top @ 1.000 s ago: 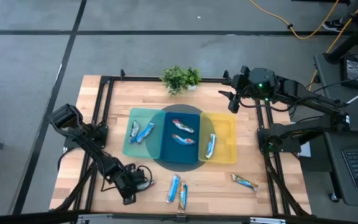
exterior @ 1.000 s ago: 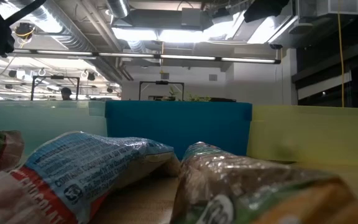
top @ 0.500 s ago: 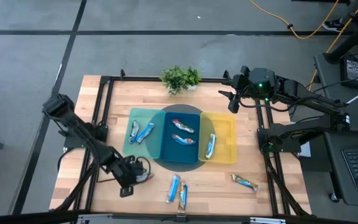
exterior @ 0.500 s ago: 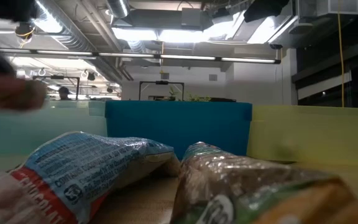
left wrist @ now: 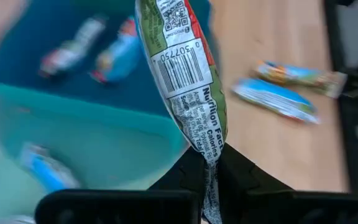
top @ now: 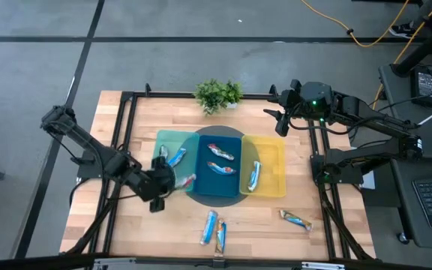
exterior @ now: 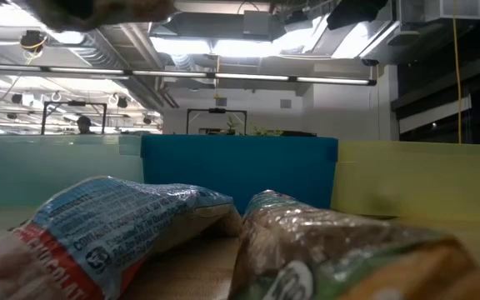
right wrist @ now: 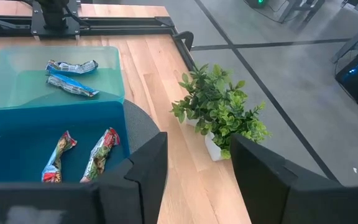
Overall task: Pick and place Granola Bars by type
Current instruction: Put the red granola bar into the blue bin
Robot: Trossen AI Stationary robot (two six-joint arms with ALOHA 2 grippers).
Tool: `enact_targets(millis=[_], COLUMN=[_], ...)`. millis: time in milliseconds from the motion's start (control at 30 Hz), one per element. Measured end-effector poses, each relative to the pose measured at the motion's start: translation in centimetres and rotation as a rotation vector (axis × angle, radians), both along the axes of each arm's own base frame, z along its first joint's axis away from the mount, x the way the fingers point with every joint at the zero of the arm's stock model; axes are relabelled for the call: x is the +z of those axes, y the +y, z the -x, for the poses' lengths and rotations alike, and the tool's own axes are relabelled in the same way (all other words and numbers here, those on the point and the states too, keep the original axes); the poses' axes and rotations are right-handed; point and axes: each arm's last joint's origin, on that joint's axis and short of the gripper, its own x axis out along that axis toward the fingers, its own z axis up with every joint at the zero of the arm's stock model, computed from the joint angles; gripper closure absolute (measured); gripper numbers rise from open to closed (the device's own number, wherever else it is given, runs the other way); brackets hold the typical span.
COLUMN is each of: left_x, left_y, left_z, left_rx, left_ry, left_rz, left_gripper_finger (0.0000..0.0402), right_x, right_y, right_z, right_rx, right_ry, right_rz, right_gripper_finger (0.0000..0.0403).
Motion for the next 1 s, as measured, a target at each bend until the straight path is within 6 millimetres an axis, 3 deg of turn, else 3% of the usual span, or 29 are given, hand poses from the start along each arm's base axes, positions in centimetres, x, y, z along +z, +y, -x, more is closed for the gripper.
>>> enact_targets(millis=[167, 467, 767, 1000], left_x=[0.3, 0.5, 3.4, 5.2], left_y=[2.1, 4.1, 7.2, 10.4], left_z=[-0.6, -1.5, -3.0, -6.0], left_rx=[0.060, 0.051, -0.036, -0.132], left_ry=[0.001, 0.028, -0.014, -0.012], left_rz=[-0.065, -0.058, -0.057, -0.083], left_gripper_finger=[0.0388, 0.0388, 0.0389, 0.0389], right_x=[0.0, 0.0, 0.0, 0.0], right_y=[0.0, 0.0, 0.0, 0.0], right_z=[0.0, 0.0, 0.0, 0.0], right_rx=[0.000, 0.013, 0.013, 0.012], right_ry=[0.000, 0.011, 0.012, 0.011], right_rz=[0.001, 0.022, 0.022, 0.022], right_gripper_finger=[0.0226, 0.0226, 0.0226, 0.0226])
